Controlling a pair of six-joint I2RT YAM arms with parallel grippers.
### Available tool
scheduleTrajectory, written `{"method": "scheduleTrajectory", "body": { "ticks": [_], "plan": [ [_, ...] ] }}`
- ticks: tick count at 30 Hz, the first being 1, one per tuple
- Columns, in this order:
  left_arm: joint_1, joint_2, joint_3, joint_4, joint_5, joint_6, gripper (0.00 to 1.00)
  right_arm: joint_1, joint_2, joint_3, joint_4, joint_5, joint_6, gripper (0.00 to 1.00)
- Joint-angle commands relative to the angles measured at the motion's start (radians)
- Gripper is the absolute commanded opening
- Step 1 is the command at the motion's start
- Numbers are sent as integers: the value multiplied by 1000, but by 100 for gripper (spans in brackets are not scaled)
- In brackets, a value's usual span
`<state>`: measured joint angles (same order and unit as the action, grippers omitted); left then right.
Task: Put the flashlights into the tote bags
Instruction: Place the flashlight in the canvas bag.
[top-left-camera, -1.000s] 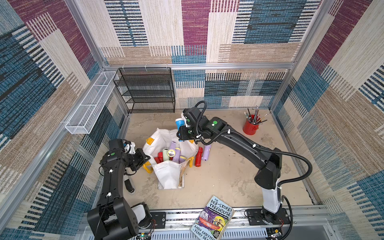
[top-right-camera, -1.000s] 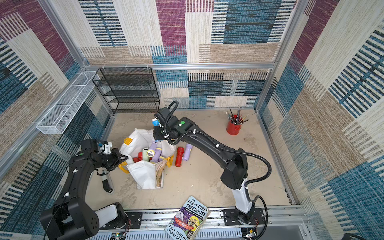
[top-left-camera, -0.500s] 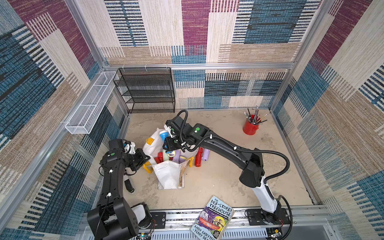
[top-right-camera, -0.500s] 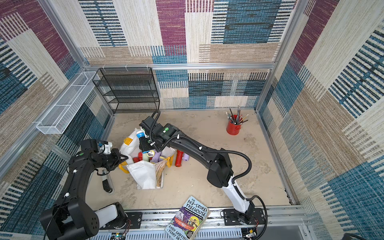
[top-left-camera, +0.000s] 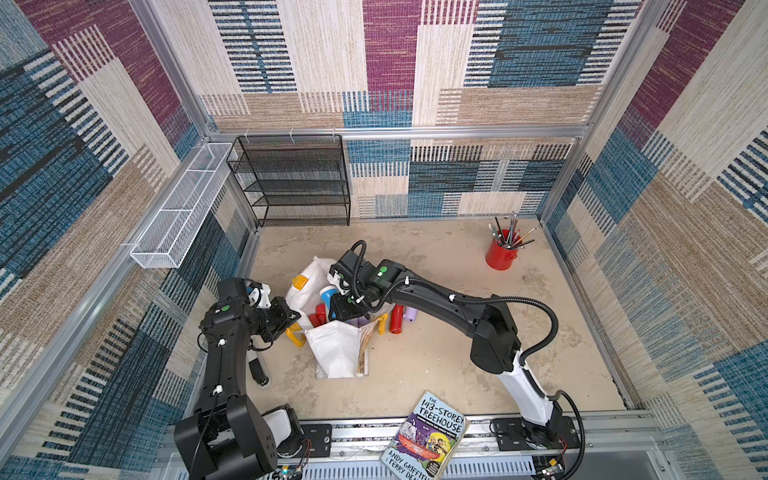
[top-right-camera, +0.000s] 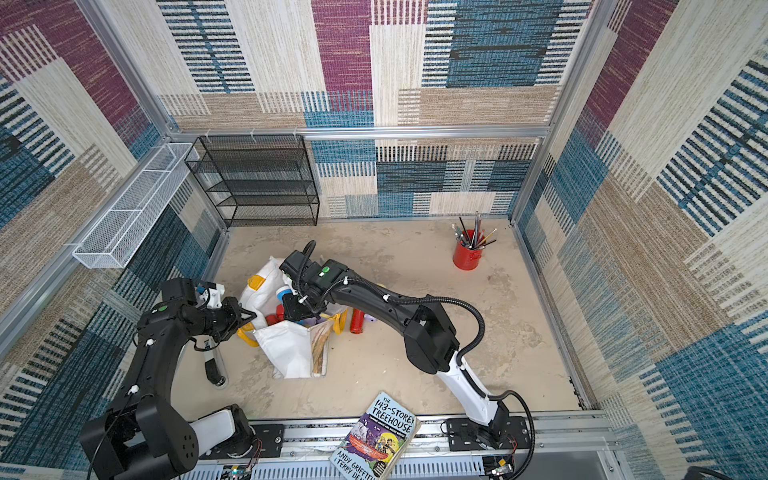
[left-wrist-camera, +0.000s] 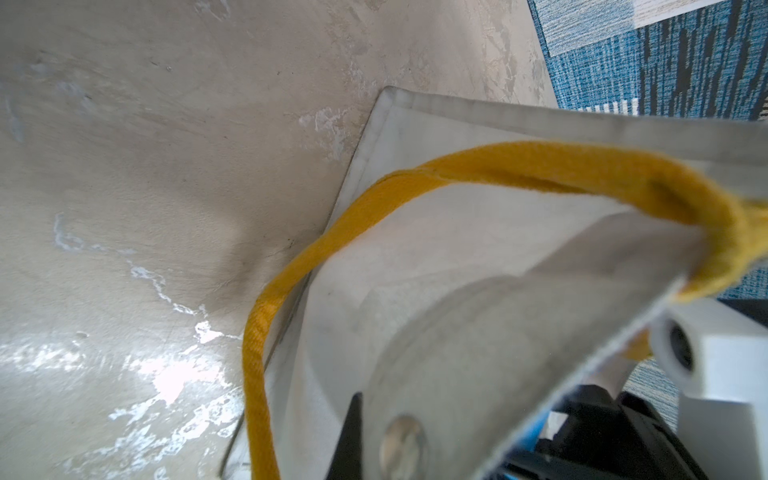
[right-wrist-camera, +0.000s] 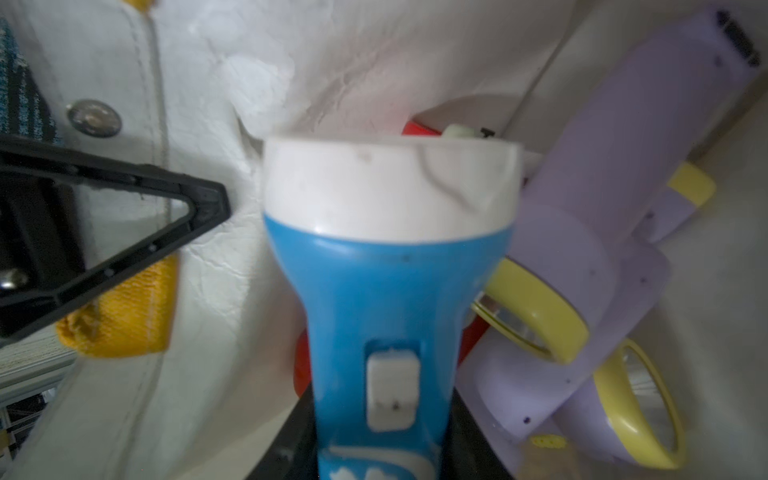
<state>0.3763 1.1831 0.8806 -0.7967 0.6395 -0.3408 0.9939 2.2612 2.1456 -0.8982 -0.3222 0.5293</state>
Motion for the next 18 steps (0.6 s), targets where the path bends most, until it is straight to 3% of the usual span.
{"method": "scheduleTrajectory", "body": {
  "ticks": [1, 11, 18],
  "plan": [
    [-1, -2, 4, -4, 29, 3, 0, 1, 13, -9, 43, -35, 18, 31],
    [-1, -4, 6, -5, 30, 5, 0, 1, 55, -37, 65, -88, 68, 36],
    [-1, -5, 4, -6, 29, 5, 0, 1, 62, 5, 47, -80, 49, 54]
  ]
}}
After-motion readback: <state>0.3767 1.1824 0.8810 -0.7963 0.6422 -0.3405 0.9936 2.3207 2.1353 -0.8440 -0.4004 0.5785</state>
